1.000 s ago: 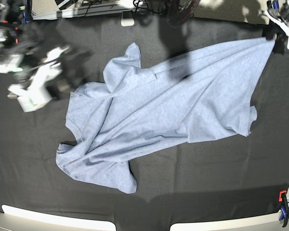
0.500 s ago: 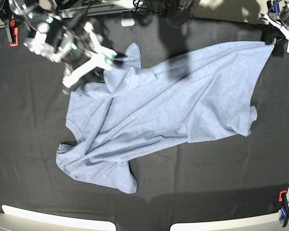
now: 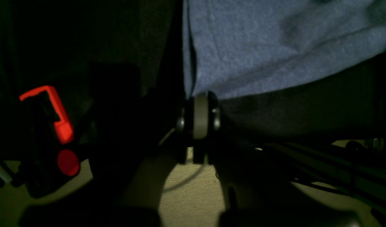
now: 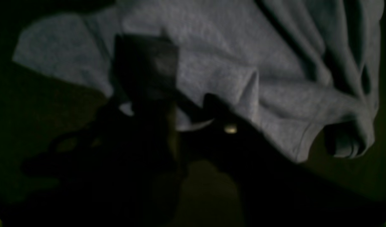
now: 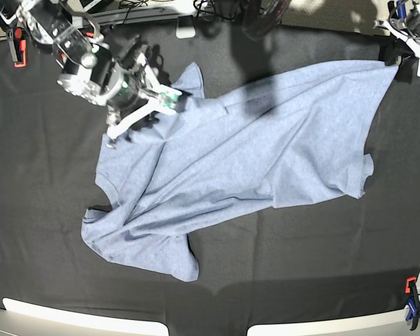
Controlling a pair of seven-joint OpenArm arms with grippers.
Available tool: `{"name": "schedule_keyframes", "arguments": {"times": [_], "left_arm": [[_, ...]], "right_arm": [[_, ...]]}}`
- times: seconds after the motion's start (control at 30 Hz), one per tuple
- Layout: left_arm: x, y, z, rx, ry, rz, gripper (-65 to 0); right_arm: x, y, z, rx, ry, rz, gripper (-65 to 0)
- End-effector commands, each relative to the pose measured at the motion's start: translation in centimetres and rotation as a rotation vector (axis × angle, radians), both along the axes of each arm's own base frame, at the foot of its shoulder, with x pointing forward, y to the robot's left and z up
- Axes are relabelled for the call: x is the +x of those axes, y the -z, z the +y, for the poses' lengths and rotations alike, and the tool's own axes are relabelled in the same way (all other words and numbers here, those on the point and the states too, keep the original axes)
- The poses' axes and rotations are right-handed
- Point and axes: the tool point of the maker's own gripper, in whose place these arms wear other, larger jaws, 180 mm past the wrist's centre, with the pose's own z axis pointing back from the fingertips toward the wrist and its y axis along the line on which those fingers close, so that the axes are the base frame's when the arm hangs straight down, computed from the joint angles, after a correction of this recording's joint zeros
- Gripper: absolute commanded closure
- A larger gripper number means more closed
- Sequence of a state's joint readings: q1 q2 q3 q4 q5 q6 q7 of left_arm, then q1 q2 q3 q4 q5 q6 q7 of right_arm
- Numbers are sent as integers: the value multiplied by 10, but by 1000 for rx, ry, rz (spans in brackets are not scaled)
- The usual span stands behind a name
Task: Layout the t-shirt on the table in an organized manner, then fold the t-shirt properly
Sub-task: 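Grasp the collar edge with the right gripper and pull it away from the left gripper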
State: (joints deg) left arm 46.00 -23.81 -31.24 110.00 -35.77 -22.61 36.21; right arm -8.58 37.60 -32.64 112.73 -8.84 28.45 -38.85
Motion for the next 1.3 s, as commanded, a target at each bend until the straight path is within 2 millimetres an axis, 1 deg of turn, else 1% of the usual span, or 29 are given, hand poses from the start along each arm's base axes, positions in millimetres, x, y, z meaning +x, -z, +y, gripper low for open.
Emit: {"name": "schedule_keyframes", "arguments": {"times": [0.0, 0.03, 0.1, 0.17, 0.27, 0.33, 0.4, 0.43, 0.47, 0.5, 0.63, 0.73, 0.77, 0.8, 0.9, 1.03, 1.2, 1.27], "left_arm": [[5, -9, 2, 10, 9, -32, 0], [5, -9, 2, 11, 9, -32, 0], [5, -9, 2, 11, 10, -31, 0], [5, -9, 2, 11, 10, -30, 0], [5, -9, 2, 11, 10, -31, 0], [5, -9, 2, 11, 10, -31, 0], [5, -9, 2, 11, 10, -31, 0], [5, -9, 2, 11, 10, -31, 0], [5, -9, 2, 11, 10, -31, 0], [5, -9, 2, 11, 9, -32, 0], [5, -9, 2, 10, 9, -32, 0], [5, -9, 2, 10, 9, -32, 0], [5, -9, 2, 10, 10, -32, 0], [5, -9, 2, 10, 9, -32, 0], [5, -9, 2, 10, 9, -32, 0], [5, -9, 2, 10, 10, -32, 0], [5, -9, 2, 10, 10, -33, 0], [5, -9, 2, 10, 10, -33, 0]], "right_arm": [[6, -7, -1, 2, 5, -28, -12], [7, -7, -2, -5, 13, -27, 0], [5, -6, -8, -43, 32, -17, 0], [-3, -8, -19, -99, 52, 7, 0], [-26, -19, -32, -161, 35, 43, 0], [-48, -25, -41, -214, 5, 58, 0], [-69, -29, -45, -234, -23, 79, 0], [-77, -31, -46, -239, -31, 82, 0], [-80, -33, -47, -238, -30, 75, 0], [-79, -36, -45, -219, -20, 61, 0], [-56, -52, -27, -55, 46, -28, -8], [-52, -56, -12, 55, 64, -19, -232], [-52, -54, -10, 73, 66, -13, -287], [-52, -50, -8, 83, 70, -7, -322], [-46, -35, -9, 102, 115, 24, -330], [-25, -20, -7, 167, 265, 63, -330], [-12, 2, 0, 178, 369, 132, -329], [-8, 8, 6, 194, 391, 150, -329]]}}
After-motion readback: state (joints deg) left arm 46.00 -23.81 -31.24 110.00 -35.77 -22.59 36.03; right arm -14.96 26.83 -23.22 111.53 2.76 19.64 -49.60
